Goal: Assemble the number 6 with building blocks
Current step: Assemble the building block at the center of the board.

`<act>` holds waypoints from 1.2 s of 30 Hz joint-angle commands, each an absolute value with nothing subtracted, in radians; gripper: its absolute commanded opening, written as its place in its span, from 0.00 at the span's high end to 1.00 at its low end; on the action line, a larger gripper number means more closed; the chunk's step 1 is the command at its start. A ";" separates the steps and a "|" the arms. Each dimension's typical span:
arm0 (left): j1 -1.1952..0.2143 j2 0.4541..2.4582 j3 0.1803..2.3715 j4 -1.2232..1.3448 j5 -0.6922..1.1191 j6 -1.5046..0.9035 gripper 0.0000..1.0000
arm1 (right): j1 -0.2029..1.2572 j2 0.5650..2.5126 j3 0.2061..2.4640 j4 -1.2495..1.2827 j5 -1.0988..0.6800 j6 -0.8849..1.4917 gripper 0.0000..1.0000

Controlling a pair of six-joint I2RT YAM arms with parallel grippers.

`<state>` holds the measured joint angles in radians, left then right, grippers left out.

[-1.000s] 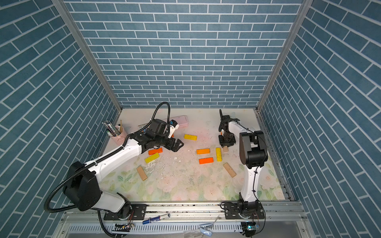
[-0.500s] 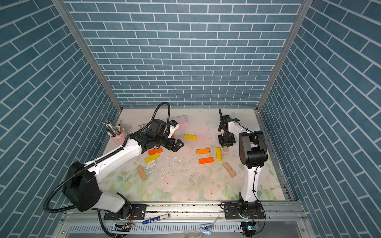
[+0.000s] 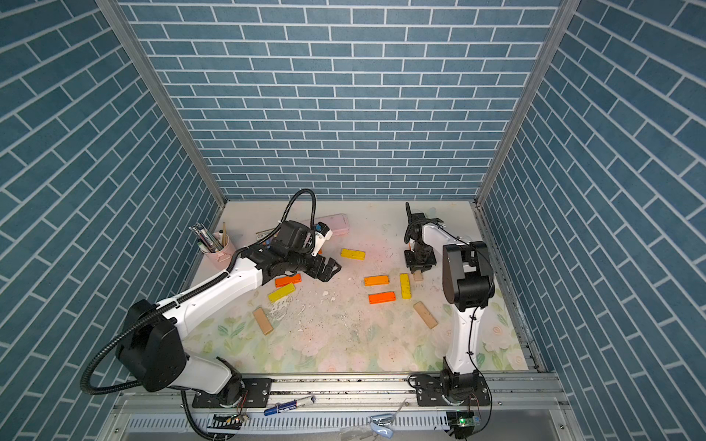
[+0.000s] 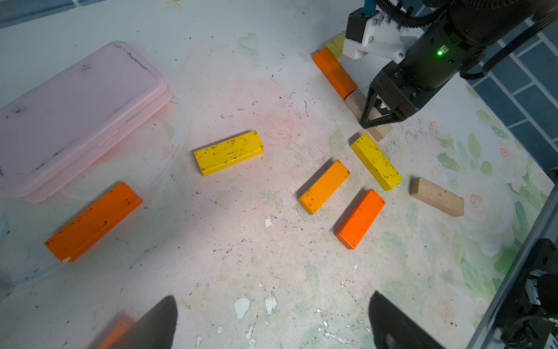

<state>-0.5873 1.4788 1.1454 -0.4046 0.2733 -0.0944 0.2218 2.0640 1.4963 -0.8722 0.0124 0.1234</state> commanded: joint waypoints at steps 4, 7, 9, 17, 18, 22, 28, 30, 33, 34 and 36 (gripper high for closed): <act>-0.595 1.457 1.140 -0.393 0.270 -0.090 0.01 | 0.224 2.129 1.498 -0.883 0.035 0.118 0.68; -0.595 1.456 1.140 -0.393 0.270 -0.090 0.01 | 0.224 2.129 1.497 -0.884 0.032 0.125 0.68; -0.595 1.457 1.140 -0.393 0.270 -0.090 0.01 | 0.224 2.129 1.498 -0.886 0.030 0.130 0.68; -0.595 1.456 1.140 -0.391 0.271 -0.089 0.01 | 0.227 2.132 1.494 -0.887 0.021 0.147 0.68; -0.595 1.456 1.140 -0.391 0.271 -0.091 0.01 | 0.228 2.134 1.494 -0.886 0.020 0.149 0.68; -0.597 1.456 1.140 -0.391 0.271 -0.091 0.01 | 0.232 2.137 1.498 -0.887 0.020 0.153 0.68; -0.597 1.455 1.140 -0.391 0.271 -0.091 0.01 | 0.233 2.141 1.508 -0.891 0.017 0.163 0.68; -0.597 1.453 1.140 -0.391 0.270 -0.090 0.01 | 0.233 2.144 1.510 -0.893 0.017 0.169 0.68; -0.597 1.454 1.140 -0.391 0.269 -0.091 0.01 | 0.236 2.146 1.510 -0.890 0.003 0.180 0.68; -0.597 1.453 1.140 -0.391 0.270 -0.091 0.01 | 0.236 2.145 1.510 -0.887 -0.001 0.184 0.68; -0.599 1.455 1.140 -0.391 0.269 -0.091 0.01 | 0.239 2.148 1.511 -0.887 0.002 0.188 0.68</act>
